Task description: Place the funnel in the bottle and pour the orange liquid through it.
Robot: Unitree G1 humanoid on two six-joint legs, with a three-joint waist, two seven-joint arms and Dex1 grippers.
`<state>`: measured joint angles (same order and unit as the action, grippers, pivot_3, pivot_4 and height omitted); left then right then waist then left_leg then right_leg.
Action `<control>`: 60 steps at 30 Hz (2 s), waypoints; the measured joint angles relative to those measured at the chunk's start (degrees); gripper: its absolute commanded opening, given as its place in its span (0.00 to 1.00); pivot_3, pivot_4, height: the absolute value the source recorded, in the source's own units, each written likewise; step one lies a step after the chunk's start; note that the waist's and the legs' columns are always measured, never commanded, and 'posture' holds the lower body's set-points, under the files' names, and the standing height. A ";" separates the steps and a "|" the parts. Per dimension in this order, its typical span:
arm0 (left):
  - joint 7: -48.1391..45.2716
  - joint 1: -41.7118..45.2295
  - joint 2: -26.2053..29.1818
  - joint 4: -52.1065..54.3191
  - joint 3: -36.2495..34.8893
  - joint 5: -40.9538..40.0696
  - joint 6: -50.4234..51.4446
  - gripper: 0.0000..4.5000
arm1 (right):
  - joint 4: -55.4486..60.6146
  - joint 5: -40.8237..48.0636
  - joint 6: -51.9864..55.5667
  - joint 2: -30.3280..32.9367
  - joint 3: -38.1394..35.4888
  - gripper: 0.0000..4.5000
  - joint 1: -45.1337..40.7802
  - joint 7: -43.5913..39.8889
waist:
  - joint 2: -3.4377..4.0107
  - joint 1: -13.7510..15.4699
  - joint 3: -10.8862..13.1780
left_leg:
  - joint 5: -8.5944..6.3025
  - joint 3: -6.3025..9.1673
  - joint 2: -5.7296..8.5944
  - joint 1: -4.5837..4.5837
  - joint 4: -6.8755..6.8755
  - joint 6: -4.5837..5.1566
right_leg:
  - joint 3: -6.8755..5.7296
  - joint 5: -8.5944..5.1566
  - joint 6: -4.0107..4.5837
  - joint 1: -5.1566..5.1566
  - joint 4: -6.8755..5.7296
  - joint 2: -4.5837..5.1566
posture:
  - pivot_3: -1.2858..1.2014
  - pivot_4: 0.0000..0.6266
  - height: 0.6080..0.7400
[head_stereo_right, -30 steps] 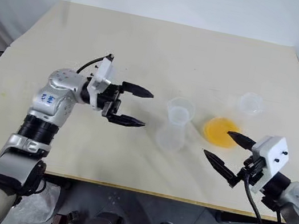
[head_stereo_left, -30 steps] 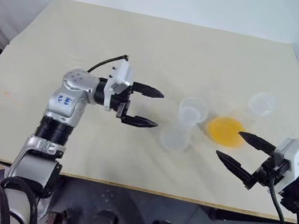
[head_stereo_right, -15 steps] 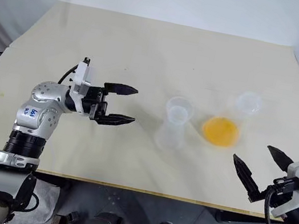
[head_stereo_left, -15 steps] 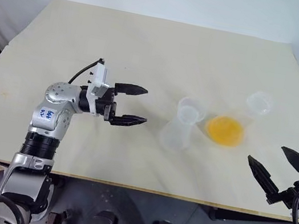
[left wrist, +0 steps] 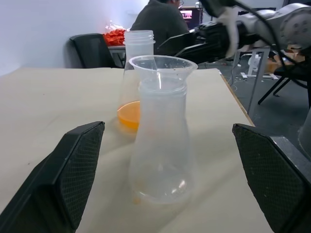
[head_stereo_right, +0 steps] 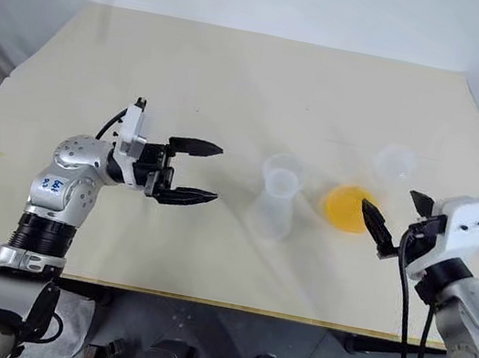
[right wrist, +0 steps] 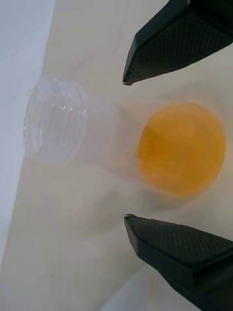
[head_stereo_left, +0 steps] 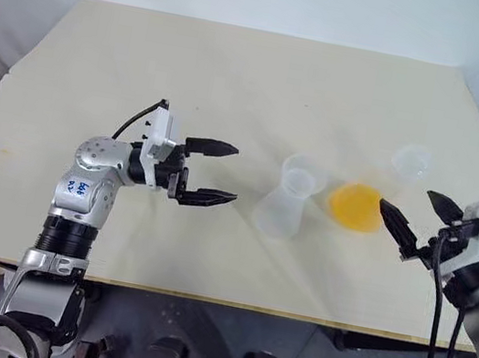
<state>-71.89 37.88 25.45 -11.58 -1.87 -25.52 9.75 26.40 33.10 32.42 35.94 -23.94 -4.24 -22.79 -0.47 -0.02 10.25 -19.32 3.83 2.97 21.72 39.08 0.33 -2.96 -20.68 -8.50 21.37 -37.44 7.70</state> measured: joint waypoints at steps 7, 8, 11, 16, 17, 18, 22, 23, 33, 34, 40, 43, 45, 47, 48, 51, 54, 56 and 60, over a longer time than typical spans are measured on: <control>0.82 -1.49 0.20 3.26 -0.01 -0.90 0.51 1.00 | -9.44 -4.24 -4.15 -0.93 3.25 1.00 -7.72 -0.23 | 0.00 -0.15 0.00 | 0.00 -0.02 -0.03 0.00 0.00 0.00 | 0.01 0.00 0.00 0.01 0.01 -0.01 | 0.52 0.24 1.00; 0.96 -1.84 0.20 3.72 0.00 -1.16 0.74 1.00 | -10.36 -4.48 -4.83 -1.22 3.61 1.00 -8.33 -0.47 | 0.00 -0.18 0.00 | 0.00 -0.02 -0.04 0.00 0.00 0.00 | 0.01 0.00 0.00 0.02 0.01 -0.02 | 0.52 0.24 1.00; 1.30 -2.40 0.24 4.30 0.04 -1.30 1.15 1.00 | -13.83 -5.68 -6.47 -1.88 4.63 1.00 -10.79 -1.02 | 0.01 -0.20 0.00 | 0.00 -0.02 -0.03 0.00 0.00 0.00 | 0.01 0.00 0.00 0.03 0.00 -0.01 | 0.52 0.24 1.00; 2.05 -2.65 0.34 4.79 0.04 -1.31 1.38 1.00 | -18.11 -6.67 -8.71 -2.38 5.66 1.00 -14.73 -1.83 | 0.01 -0.14 0.00 | 0.00 -0.02 -0.03 0.00 0.00 0.00 | 0.01 0.00 0.00 0.03 0.01 0.00 | 0.52 0.24 1.00; 2.24 -2.71 0.42 4.86 0.04 -1.31 1.41 1.00 | -18.55 -6.70 -8.92 -2.38 5.66 1.00 -15.21 -1.89 | 0.01 -0.12 0.00 | 0.00 -0.02 -0.02 0.00 0.00 0.00 | 0.01 0.00 0.00 0.03 0.01 0.01 | 0.52 0.24 1.00; 2.38 -2.85 0.49 5.12 0.03 -1.32 1.46 1.00 | -18.88 -6.69 -9.25 -2.38 5.66 1.00 -15.53 -2.08 | 0.01 -0.11 0.00 | 0.00 -0.01 -0.02 0.00 0.00 0.00 | 0.00 0.00 0.00 0.03 0.01 0.00 | 0.52 0.24 1.00; 2.79 -3.42 0.52 6.59 0.03 -1.43 1.54 1.00 | -19.49 -6.66 -9.87 -2.40 5.66 1.00 -15.80 -2.71 | 0.01 -0.17 0.00 | 0.00 -0.01 -0.03 0.00 -0.01 0.00 | 0.01 0.00 0.00 0.03 0.02 0.00 | 0.52 0.24 1.00; 3.00 -3.43 0.52 6.63 0.03 -1.44 1.55 1.00 | -19.58 -6.66 -9.87 -2.42 5.66 1.00 -15.87 -2.77 | 0.01 -0.17 0.00 | 0.00 -0.02 -0.03 0.00 -0.01 0.00 | 0.01 0.00 0.00 0.03 0.02 0.00 | 0.52 0.24 1.00; 3.56 -3.76 0.57 6.79 0.04 -1.56 1.60 1.00 | -19.79 -6.46 -9.82 -3.63 5.66 1.00 -17.04 -2.93 | 0.01 -0.18 0.00 | 0.00 -0.02 -0.03 0.00 -0.01 0.00 | 0.01 0.00 0.00 0.04 0.02 0.00 | 0.52 0.24 1.00; 3.56 -3.76 0.60 6.79 0.04 -1.56 1.60 1.00 | -19.78 -6.36 -9.78 -3.64 5.66 1.00 -17.04 -2.99 | 0.01 -0.17 0.00 | 0.00 -0.02 -0.03 0.00 -0.01 0.00 | 0.01 0.00 0.00 0.03 0.02 0.00 | 0.52 0.24 1.00; 3.63 -3.76 0.68 6.79 0.04 -1.56 1.60 1.00 | -19.78 -5.83 -9.66 -3.96 5.66 0.78 -17.05 -3.13 | 0.02 -0.19 0.00 | 0.00 -0.02 -0.03 0.00 -0.01 0.00 | 0.01 0.00 0.00 0.03 0.02 0.00 | 0.52 0.24 1.00; 3.70 -3.77 0.68 6.79 0.04 -1.56 1.60 1.00 | -19.78 -5.59 -9.44 -4.05 5.78 0.57 -17.06 -3.29 | 0.02 -0.20 0.00 | 0.00 -0.02 -0.03 0.00 -0.01 -0.01 | 0.01 0.00 0.00 0.04 0.03 0.00 | 0.52 0.24 1.00; 3.71 -3.78 0.71 6.79 0.03 -1.56 1.60 1.00 | -19.74 -5.49 -9.40 -4.11 5.89 0.55 -17.06 -3.40 | 0.02 -0.19 0.01 | 0.00 -0.02 -0.03 0.00 -0.02 0.00 | 0.01 0.00 0.00 0.04 0.03 0.00 | 0.52 0.24 1.00; 3.72 -3.78 0.72 6.79 0.03 -1.56 1.60 1.00 | -19.74 -5.46 -9.27 -4.11 5.89 0.55 -17.14 -3.39 | 0.02 -0.19 0.01 | 0.00 -0.02 -0.03 0.00 -0.02 0.00 | 0.01 0.00 0.00 0.04 0.03 0.00 | 0.52 0.24 1.00; 3.73 -3.78 0.72 6.79 0.04 -1.56 1.60 1.00 | -19.74 -5.44 -9.07 -4.11 5.89 0.55 -17.23 -3.40 | 0.02 -0.19 0.01 | 0.00 -0.02 -0.03 0.00 -0.02 0.00 | 0.01 0.00 0.00 0.04 0.03 0.00 | 0.52 0.24 1.00; 3.69 -3.84 0.73 6.79 0.04 -1.56 1.60 1.00 | -18.84 -5.43 -8.03 -3.97 6.16 0.55 -17.38 -3.56 | 0.04 -0.19 0.02 | 0.00 -0.02 -0.04 0.01 -0.02 -0.01 | 0.01 0.00 0.00 0.04 0.03 0.00 | 0.52 0.24 1.00; 3.57 -3.92 0.76 6.77 0.10 -1.55 1.60 1.00 | -15.80 -5.35 -6.15 -2.87 7.56 0.55 -17.44 -4.04 | 0.08 -0.19 0.04 | 0.00 -0.02 -0.04 0.01 -0.02 0.00 | 0.02 0.00 0.00 0.06 0.03 0.00 | 0.52 0.24 1.00; 3.49 -3.92 0.76 6.66 0.16 -1.55 1.58 1.00 | -13.55 -4.89 -3.88 -1.85 8.02 0.55 -18.24 -4.19 | 0.09 -0.20 0.05 | 0.00 -0.02 -0.05 0.01 -0.02 -0.01 | 0.01 0.00 0.00 0.06 0.03 -0.01 | 0.52 0.24 1.00; 3.33 -3.65 0.52 5.57 0.73 -1.40 1.25 1.00 | -9.72 -6.41 -0.30 2.67 10.20 0.55 -21.82 -4.02 | 0.12 -0.15 0.07 | 0.00 -0.03 -0.04 0.01 -0.04 0.00 | 0.02 0.00 0.00 0.07 0.05 0.00 | 0.52 0.24 1.00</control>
<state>-68.56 34.24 25.97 -6.01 -1.14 -26.92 11.01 16.68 26.69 32.12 38.61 -13.74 -26.06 -26.81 -0.35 -0.17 10.32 -19.32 3.80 2.93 21.74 39.04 0.33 -2.94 -20.68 -8.50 21.45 -37.39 7.69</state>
